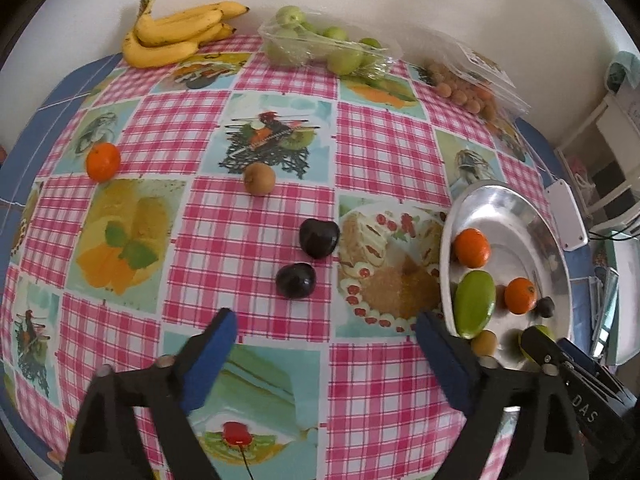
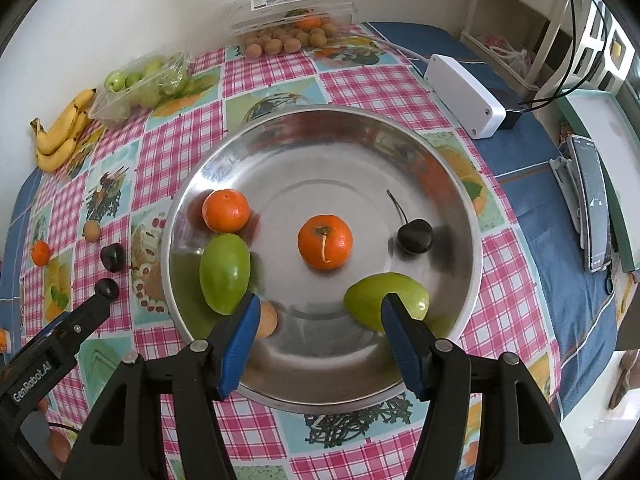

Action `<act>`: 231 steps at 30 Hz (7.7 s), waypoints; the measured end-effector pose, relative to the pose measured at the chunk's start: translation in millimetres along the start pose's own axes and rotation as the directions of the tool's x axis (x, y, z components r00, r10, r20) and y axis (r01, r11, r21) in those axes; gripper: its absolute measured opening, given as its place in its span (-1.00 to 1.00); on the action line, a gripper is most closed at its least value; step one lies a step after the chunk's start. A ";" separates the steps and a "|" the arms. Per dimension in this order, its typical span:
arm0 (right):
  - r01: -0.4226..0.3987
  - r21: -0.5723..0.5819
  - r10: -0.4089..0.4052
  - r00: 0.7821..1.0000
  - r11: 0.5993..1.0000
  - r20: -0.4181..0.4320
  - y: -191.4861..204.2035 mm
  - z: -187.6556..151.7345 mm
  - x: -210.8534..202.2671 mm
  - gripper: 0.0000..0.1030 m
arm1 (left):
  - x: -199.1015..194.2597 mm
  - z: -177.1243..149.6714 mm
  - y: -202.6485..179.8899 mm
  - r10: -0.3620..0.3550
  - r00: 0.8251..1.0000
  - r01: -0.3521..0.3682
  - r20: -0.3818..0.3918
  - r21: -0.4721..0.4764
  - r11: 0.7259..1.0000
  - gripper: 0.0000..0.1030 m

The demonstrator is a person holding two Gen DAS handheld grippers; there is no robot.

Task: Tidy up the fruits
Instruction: 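Withdraw both tools from the bowl toward the remaining plums, then move both open tools toward the two dark plums on the tablecloth, then close the left tool on a dark plum while the right tool grips the other plum, then carry the plum in the left tool while the right tool carries its plum to the bowl, then open the left tool over the bowl while the right tool releases its plum there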

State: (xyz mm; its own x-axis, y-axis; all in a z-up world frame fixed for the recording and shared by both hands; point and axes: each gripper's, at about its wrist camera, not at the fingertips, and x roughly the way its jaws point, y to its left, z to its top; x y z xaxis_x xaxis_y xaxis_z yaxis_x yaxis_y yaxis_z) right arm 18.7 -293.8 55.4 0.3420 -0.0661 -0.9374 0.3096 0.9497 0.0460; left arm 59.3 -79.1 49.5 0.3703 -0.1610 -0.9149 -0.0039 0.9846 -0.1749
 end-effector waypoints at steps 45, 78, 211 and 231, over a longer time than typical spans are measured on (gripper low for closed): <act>0.000 -0.087 -0.001 1.000 0.996 -0.019 56.9 -7.6 2.6 0.98 | -9.8 5.9 47.8 0.136 0.991 -0.136 0.003 0.022 0.990 1.00; -0.161 -0.208 0.151 0.987 0.965 -0.063 153.8 -19.2 14.9 0.98 | -8.0 13.7 137.6 0.203 0.979 -0.206 -0.037 -0.114 0.972 1.00; -0.123 0.165 0.117 0.992 0.979 0.040 -17.9 11.7 -5.5 -0.41 | -6.9 -12.6 -100.7 -0.249 0.967 0.254 -0.056 0.289 0.923 -0.48; -0.082 0.163 0.089 0.995 0.983 -0.035 -16.1 8.0 11.0 -0.41 | 9.5 -19.3 -105.4 -0.222 0.969 0.245 -0.111 0.287 0.926 -0.47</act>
State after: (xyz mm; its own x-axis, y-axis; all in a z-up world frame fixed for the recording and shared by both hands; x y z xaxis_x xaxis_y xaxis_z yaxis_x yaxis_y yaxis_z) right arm 24.6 -312.3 47.1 0.3366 0.0296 -0.9412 0.4207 0.8895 0.1785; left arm 45.4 -185.7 52.2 0.2563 -0.3823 -0.8878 0.3538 0.8918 -0.2819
